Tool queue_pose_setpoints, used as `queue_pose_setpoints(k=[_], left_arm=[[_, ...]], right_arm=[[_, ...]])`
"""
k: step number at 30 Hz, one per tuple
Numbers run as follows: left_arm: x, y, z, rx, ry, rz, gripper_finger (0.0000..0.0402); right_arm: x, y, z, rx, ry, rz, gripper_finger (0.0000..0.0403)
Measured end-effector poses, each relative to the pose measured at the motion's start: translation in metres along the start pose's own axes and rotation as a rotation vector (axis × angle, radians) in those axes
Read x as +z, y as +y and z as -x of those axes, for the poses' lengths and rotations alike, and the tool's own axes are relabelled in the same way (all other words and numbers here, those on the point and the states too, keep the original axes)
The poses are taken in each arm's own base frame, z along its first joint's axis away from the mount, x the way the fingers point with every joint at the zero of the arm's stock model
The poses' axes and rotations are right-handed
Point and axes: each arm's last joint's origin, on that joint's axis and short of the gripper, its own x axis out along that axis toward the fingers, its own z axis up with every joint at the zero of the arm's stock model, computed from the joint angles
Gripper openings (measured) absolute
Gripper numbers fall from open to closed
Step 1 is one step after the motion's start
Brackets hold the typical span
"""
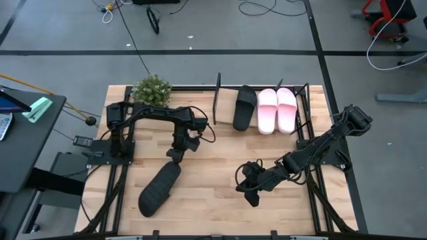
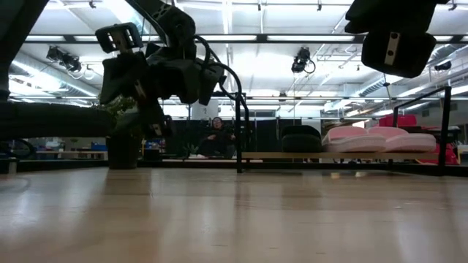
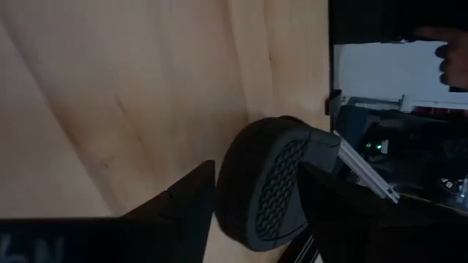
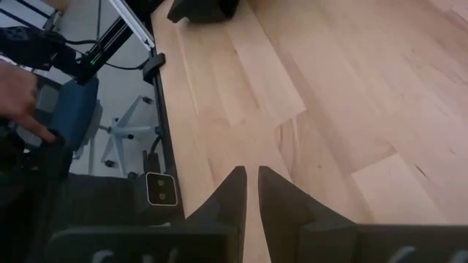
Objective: Pick and place slides into the shelf
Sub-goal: Put the black slide on the shelf
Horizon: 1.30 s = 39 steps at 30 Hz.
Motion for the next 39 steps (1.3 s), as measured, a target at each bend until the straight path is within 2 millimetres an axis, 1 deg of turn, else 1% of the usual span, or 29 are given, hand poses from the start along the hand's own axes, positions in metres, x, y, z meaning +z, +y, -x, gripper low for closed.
queue_pose_setpoints(k=[7,12,21,24,33,39], left_arm=[[0.001,0.0,0.0,-0.015,-0.018,0.014,0.0256],[0.003,-0.001,-0.002,-0.014,-0.022,0.009,0.0278],[0.009,-0.013,-0.015,-0.022,0.02,-0.066,0.0269],[0.01,-0.015,-0.018,0.002,0.045,-0.097,0.0265],[0.011,-0.012,-0.017,0.049,0.053,-0.125,0.0263],[0.012,-0.003,-0.022,0.059,0.072,-0.106,0.0259]], right_arm=[[0.001,0.001,0.0,0.011,-0.005,-0.002,0.0044],[0.001,0.002,0.0,0.017,-0.008,-0.004,0.0044],[0.001,0.002,0.0,0.017,-0.008,-0.003,0.0044],[0.001,0.002,0.0,0.017,-0.008,-0.003,0.0044],[0.001,0.002,0.0,0.016,-0.008,0.001,0.0044],[0.001,0.002,0.0,0.016,-0.008,0.004,0.0044]])
